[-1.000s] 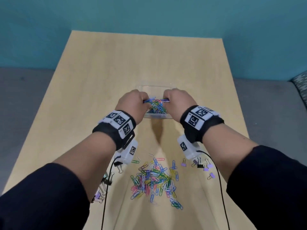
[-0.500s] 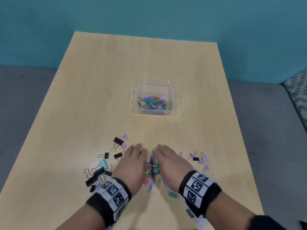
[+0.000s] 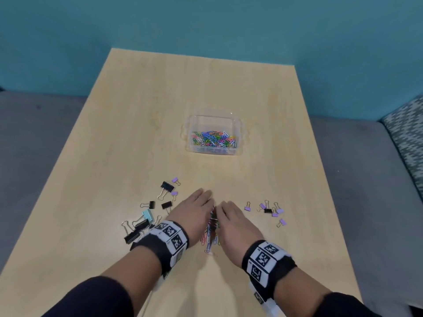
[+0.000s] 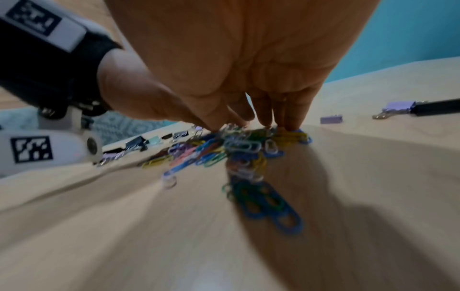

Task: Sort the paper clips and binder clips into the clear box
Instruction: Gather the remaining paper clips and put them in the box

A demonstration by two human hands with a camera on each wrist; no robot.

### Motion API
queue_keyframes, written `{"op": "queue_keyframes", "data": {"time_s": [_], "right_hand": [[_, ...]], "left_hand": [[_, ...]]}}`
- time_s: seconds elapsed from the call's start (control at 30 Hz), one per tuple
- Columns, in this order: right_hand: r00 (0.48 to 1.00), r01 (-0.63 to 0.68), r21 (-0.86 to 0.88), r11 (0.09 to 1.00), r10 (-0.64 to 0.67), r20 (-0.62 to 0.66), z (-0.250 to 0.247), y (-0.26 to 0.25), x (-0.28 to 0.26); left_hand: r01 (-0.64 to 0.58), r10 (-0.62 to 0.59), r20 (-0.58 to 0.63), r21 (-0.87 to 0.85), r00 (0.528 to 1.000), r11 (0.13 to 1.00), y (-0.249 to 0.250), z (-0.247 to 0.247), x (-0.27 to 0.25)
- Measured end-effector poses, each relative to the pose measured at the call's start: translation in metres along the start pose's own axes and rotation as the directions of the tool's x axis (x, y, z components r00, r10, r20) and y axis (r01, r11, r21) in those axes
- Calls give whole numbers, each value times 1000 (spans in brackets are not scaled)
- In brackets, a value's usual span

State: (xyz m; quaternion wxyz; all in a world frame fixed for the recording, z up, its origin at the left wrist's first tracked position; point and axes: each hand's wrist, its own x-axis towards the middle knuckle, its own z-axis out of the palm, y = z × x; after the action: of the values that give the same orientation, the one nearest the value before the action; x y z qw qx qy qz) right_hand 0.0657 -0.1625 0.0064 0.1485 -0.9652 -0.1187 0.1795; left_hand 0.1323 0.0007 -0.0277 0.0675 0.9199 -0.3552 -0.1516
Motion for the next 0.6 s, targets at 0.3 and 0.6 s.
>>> {"op": "queue_keyframes", "data": {"time_s": [0.3, 0.6], "right_hand": [[988, -145, 47, 988, 147, -51, -3, 17, -75], [980, -199, 171, 965, 199, 15, 7, 4, -25]], "left_hand": [[144, -166, -101, -193, 981, 970, 18, 2, -92], [315, -340, -23, -322, 940, 893, 26, -6, -46]]}}
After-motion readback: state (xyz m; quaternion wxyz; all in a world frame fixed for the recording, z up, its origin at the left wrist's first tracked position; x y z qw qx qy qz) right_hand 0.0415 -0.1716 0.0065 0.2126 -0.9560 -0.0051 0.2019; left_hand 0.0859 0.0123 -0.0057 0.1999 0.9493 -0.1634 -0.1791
